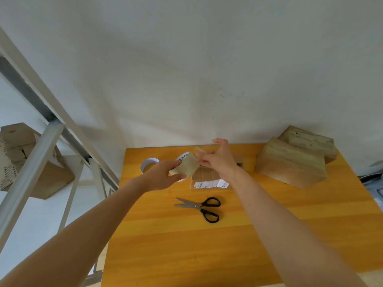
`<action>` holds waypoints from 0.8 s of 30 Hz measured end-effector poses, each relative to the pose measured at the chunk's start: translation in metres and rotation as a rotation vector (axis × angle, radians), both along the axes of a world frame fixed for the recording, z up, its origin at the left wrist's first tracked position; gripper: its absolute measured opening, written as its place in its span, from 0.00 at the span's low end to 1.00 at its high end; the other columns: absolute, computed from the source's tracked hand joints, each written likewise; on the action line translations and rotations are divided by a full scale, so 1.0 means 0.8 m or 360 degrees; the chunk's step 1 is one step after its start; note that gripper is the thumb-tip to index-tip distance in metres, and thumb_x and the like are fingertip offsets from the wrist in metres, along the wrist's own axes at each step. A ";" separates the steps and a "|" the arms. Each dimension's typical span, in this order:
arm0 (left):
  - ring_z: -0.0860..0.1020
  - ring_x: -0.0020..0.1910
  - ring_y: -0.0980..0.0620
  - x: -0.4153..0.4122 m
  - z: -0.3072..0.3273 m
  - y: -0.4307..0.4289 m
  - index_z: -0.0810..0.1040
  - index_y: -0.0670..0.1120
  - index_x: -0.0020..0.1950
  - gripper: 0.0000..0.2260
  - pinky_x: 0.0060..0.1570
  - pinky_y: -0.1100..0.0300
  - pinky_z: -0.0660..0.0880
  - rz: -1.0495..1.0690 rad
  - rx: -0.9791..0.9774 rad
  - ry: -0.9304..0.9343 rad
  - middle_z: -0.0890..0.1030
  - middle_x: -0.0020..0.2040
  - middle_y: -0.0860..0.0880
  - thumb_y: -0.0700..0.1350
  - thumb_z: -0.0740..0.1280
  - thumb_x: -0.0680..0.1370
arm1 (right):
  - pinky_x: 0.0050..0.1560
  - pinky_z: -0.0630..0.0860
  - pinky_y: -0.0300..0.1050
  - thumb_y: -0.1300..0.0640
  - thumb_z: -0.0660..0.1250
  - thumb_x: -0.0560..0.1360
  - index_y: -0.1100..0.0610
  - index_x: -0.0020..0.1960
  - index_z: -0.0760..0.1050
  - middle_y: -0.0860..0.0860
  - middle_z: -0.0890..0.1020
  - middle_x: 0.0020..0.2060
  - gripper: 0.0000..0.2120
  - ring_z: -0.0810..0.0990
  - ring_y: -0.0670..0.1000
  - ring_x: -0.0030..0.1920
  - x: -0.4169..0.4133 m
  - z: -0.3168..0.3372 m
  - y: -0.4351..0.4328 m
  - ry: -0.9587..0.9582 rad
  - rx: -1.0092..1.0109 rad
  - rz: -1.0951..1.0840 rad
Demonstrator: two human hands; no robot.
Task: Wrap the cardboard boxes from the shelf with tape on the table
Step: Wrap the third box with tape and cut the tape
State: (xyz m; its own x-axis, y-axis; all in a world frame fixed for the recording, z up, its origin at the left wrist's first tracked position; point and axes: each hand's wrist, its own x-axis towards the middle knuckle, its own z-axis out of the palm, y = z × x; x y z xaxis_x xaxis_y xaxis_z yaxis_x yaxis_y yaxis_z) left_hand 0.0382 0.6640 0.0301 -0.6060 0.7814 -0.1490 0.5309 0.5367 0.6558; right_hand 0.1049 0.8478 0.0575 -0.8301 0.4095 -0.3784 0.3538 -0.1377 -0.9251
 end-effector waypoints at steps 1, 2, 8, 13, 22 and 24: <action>0.72 0.36 0.60 -0.001 0.001 0.002 0.77 0.44 0.59 0.11 0.36 0.71 0.68 -0.0020 -0.0041 0.0038 0.76 0.42 0.56 0.47 0.65 0.79 | 0.41 0.81 0.40 0.66 0.75 0.68 0.58 0.64 0.65 0.60 0.77 0.50 0.29 0.83 0.53 0.45 -0.001 0.001 0.003 -0.0052 0.0007 0.0046; 0.72 0.37 0.60 -0.002 0.003 0.005 0.77 0.45 0.59 0.11 0.37 0.73 0.67 -0.0046 -0.0068 0.0070 0.76 0.44 0.56 0.48 0.65 0.79 | 0.42 0.81 0.40 0.66 0.75 0.69 0.61 0.62 0.69 0.59 0.78 0.50 0.24 0.83 0.53 0.45 -0.002 0.001 0.007 -0.0114 0.0055 0.0105; 0.76 0.44 0.52 -0.024 0.017 0.021 0.79 0.47 0.57 0.12 0.42 0.60 0.74 -0.0090 -0.0123 0.0022 0.80 0.49 0.51 0.51 0.67 0.77 | 0.44 0.81 0.40 0.63 0.70 0.74 0.59 0.47 0.78 0.57 0.82 0.49 0.03 0.83 0.53 0.49 0.001 -0.003 0.025 -0.0113 0.0089 0.0039; 0.76 0.36 0.56 -0.041 0.023 0.030 0.78 0.53 0.44 0.04 0.37 0.62 0.69 0.0011 -0.0082 -0.0009 0.78 0.37 0.56 0.52 0.67 0.76 | 0.52 0.80 0.44 0.62 0.70 0.74 0.56 0.43 0.79 0.55 0.82 0.45 0.02 0.82 0.54 0.50 0.003 -0.002 0.036 -0.0005 0.0052 -0.0108; 0.75 0.37 0.47 -0.046 0.011 0.032 0.81 0.41 0.45 0.28 0.36 0.59 0.66 0.0146 -0.0081 -0.0253 0.79 0.39 0.41 0.66 0.65 0.67 | 0.53 0.80 0.47 0.60 0.71 0.73 0.54 0.45 0.80 0.51 0.84 0.45 0.02 0.83 0.50 0.48 0.012 -0.012 0.054 -0.0024 0.0027 -0.0183; 0.71 0.33 0.49 -0.047 0.008 0.031 0.79 0.41 0.40 0.22 0.34 0.59 0.63 0.0211 -0.0111 -0.0201 0.75 0.33 0.43 0.62 0.68 0.71 | 0.52 0.80 0.46 0.62 0.70 0.73 0.55 0.44 0.80 0.53 0.84 0.42 0.03 0.83 0.50 0.45 0.014 -0.014 0.055 -0.0017 -0.0017 -0.0200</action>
State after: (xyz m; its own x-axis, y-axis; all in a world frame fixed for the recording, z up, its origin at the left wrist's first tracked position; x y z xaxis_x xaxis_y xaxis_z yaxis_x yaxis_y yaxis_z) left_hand 0.0008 0.6886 0.0367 -0.6760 0.6810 -0.2816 0.3682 0.6431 0.6714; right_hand 0.1162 0.8915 0.0464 -0.7686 0.5057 -0.3918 0.3428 -0.1914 -0.9197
